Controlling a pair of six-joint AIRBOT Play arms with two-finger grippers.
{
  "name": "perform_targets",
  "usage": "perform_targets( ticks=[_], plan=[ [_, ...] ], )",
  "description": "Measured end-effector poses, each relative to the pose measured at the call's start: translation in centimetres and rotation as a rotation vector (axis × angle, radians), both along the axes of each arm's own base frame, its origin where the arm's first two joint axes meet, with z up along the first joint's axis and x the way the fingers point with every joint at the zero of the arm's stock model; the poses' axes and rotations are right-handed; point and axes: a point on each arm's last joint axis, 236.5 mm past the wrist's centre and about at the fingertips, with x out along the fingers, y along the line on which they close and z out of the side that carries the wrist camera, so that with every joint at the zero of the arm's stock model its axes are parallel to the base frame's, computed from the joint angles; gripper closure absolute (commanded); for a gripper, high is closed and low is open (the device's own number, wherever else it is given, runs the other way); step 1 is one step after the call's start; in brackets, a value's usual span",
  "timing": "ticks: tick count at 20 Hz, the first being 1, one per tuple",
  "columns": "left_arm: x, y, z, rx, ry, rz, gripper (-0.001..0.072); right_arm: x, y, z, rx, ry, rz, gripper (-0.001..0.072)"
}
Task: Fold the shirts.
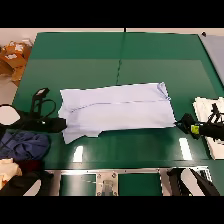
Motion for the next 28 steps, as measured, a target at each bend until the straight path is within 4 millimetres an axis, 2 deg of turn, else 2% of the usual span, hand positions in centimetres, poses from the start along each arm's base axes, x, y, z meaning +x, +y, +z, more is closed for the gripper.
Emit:
perform_targets(
  ticks=[2,4,9,12,16,17,18,19,20,21,23,26,28],
  plan=[
    [1.8,0.0,1.1,-0.003,-0.069,0.015,0.0685,1.1,0.1,1.4,-0.012,-0.044,0.006,0.0691],
    [4.2,0.1,1.8,0.003,-0.126,0.025,0.0685,3.3,0.4,3.0,-0.019,-0.106,0.010,0.0691],
    [11.2,0.6,2.6,0.052,-0.210,0.034,0.0685,10.9,1.7,5.8,0.002,-0.212,0.043,0.0690],
    [15.3,0.7,1.7,0.084,-0.214,0.029,0.0684,16.0,2.7,5.7,0.016,-0.226,0.082,0.0690],
    [20.0,0.7,-1.4,0.107,-0.196,0.039,0.0681,21.7,4.0,3.0,0.035,-0.199,0.123,0.0688],
    [21.0,0.8,-2.4,0.111,-0.195,0.044,0.0508,22.9,4.1,2.1,0.037,-0.190,0.127,0.0602],
    [22.0,0.8,-3.3,0.114,-0.197,0.051,0.0232,23.8,4.2,1.2,0.043,-0.181,0.130,0.0388],
    [23.0,0.8,-3.7,0.113,-0.212,0.062,0.0087,24.6,4.2,0.6,0.045,-0.176,0.130,0.0252],
    [23.9,0.8,-3.9,0.112,-0.223,0.069,0.0100,25.4,3.9,0.3,0.043,-0.179,0.126,0.0214],
    [24.7,0.8,-3.7,0.113,-0.239,0.072,0.0100,26.2,3.4,0.3,0.044,-0.187,0.121,0.0214],
    [26.5,1.0,-2.1,0.131,-0.292,0.067,0.0100,27.3,1.8,1.5,0.034,-0.216,0.134,0.0211],
    [27.5,1.8,0.3,0.189,-0.316,0.039,0.0100,26.5,-0.7,2.6,0.014,-0.210,0.216,0.0104],
    [27.4,2.3,1.2,0.212,-0.298,0.032,0.0100,25.1,-2.1,2.1,0.009,-0.178,0.274,0.0095]
  ],
)
